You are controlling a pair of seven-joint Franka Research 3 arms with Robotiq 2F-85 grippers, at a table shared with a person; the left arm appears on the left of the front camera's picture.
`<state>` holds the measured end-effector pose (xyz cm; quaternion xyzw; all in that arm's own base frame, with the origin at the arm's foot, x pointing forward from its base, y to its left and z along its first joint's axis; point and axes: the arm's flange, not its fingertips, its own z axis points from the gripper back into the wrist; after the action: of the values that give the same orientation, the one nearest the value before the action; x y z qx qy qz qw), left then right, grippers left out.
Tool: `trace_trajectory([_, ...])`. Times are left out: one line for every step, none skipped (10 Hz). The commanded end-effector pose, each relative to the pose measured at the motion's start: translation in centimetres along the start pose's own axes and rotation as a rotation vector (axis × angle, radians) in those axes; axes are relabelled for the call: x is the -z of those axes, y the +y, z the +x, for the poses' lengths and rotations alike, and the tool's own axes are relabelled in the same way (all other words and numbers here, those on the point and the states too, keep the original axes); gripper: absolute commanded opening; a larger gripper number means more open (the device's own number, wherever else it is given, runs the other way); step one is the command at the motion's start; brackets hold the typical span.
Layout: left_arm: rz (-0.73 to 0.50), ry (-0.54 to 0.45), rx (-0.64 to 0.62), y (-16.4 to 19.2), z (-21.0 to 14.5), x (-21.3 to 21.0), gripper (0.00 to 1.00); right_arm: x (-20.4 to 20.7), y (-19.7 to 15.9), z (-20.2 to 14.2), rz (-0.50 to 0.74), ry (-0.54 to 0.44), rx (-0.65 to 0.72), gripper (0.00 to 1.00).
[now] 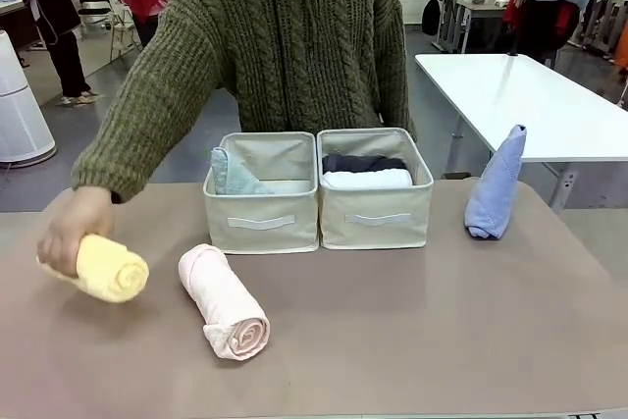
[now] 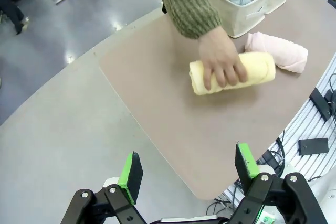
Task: Sort the towels based on their folding style.
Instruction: Pick up another triangle-folded towel from the table and place it in the left Fabric basket.
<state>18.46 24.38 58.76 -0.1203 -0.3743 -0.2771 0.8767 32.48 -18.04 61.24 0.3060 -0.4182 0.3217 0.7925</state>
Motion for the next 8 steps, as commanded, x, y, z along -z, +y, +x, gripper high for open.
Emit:
trace_trajectory([-0.007, -0.009, 0.011, -0.04, -0.29, 0.07, 0.92, 0.14, 0.01, 0.02, 0.013, -0.017, -0.005, 1.0])
trace_trajectory([-0.007, -0.009, 0.011, -0.04, -0.29, 0.07, 0.92, 0.14, 0.01, 0.02, 0.013, -0.017, -0.005, 1.0])
trace_trajectory([-0.007, -0.009, 0.011, -0.04, -0.29, 0.07, 0.92, 0.14, 0.01, 0.02, 0.013, -0.017, -0.005, 1.0])
trace_trajectory([-0.007, -0.009, 0.011, -0.04, -0.29, 0.07, 0.92, 0.14, 0.01, 0.02, 0.013, -0.017, -0.005, 1.0])
trace_trajectory([-0.007, -0.009, 0.011, -0.04, -0.29, 0.07, 0.92, 0.14, 0.01, 0.02, 0.013, -0.017, -0.005, 1.0])
trace_trajectory([-0.007, -0.009, 0.011, -0.04, -0.29, 0.07, 0.92, 0.14, 0.01, 0.02, 0.013, -0.017, -0.005, 1.0])
trace_trajectory([-0.007, -0.009, 0.011, -0.04, -0.29, 0.07, 0.92, 0.14, 0.01, 0.02, 0.013, -0.017, -0.005, 1.0])
trace_trajectory([-0.007, -0.009, 0.011, -0.04, -0.29, 0.07, 0.92, 0.14, 0.01, 0.02, 0.013, -0.017, -0.005, 1.0])
